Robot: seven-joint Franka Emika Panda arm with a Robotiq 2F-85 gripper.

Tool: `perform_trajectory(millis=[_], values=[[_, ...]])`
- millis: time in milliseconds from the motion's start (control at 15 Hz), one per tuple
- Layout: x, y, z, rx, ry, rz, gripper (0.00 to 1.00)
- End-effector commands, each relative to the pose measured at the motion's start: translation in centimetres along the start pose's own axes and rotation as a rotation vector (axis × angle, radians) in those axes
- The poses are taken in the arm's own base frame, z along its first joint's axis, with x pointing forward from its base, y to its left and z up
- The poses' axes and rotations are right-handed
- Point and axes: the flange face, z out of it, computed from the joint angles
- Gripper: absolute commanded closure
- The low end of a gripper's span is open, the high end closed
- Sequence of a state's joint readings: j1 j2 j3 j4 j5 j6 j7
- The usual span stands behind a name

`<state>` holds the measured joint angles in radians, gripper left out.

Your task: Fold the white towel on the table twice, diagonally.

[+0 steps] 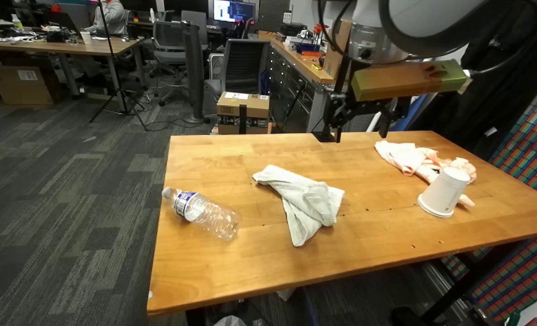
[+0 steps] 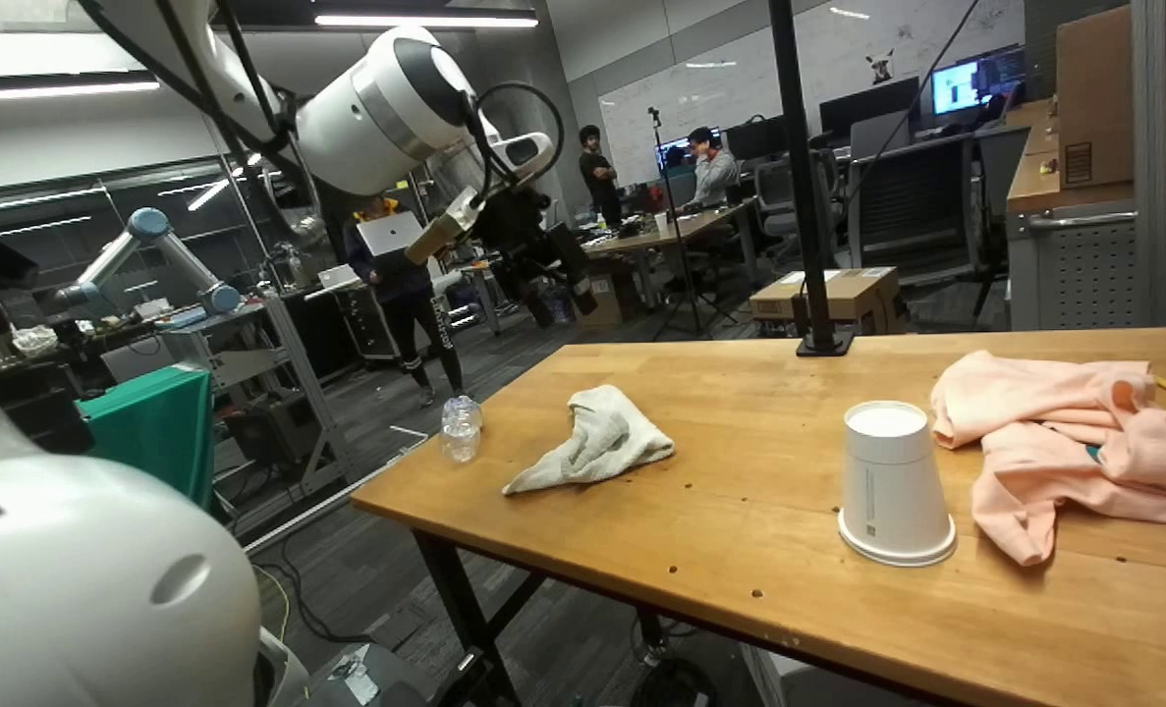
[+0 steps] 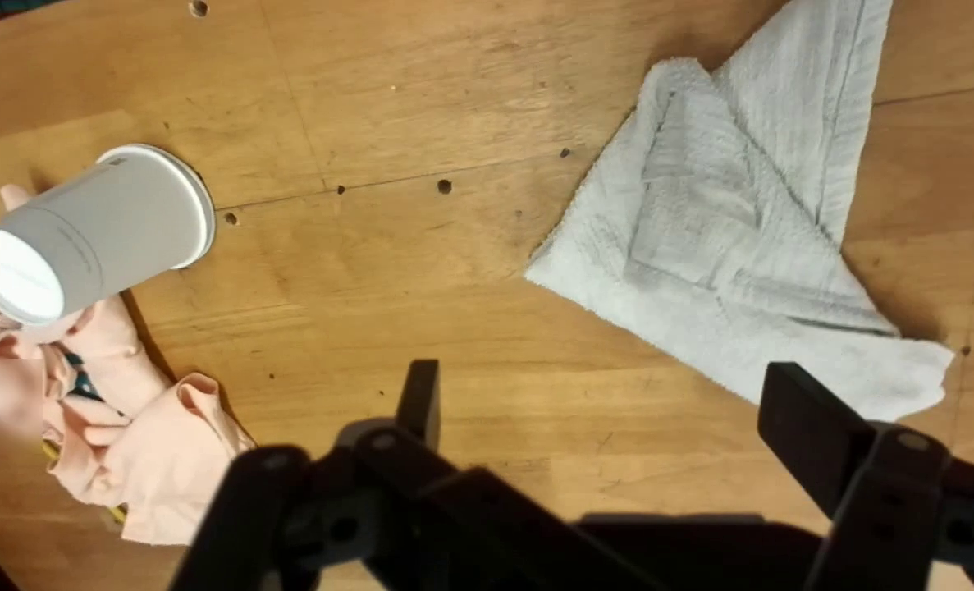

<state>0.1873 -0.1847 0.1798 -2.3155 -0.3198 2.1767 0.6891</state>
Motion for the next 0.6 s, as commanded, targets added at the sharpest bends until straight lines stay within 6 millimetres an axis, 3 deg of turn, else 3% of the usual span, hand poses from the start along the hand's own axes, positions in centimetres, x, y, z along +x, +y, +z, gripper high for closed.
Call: perform_trajectory(millis=[0, 267, 467, 533], values=[[0.4, 7.1, -1.3, 0.158, 0.056, 0.039, 0.00], [0.5, 14.3, -0.2, 0.335, 0.049, -0.015, 0.00], [-1.1, 21.6, 0.6, 0.407, 0.023, -0.094, 0.00], [0.9, 18.5, 1.3, 0.334, 0.004, -0.046, 0.00]])
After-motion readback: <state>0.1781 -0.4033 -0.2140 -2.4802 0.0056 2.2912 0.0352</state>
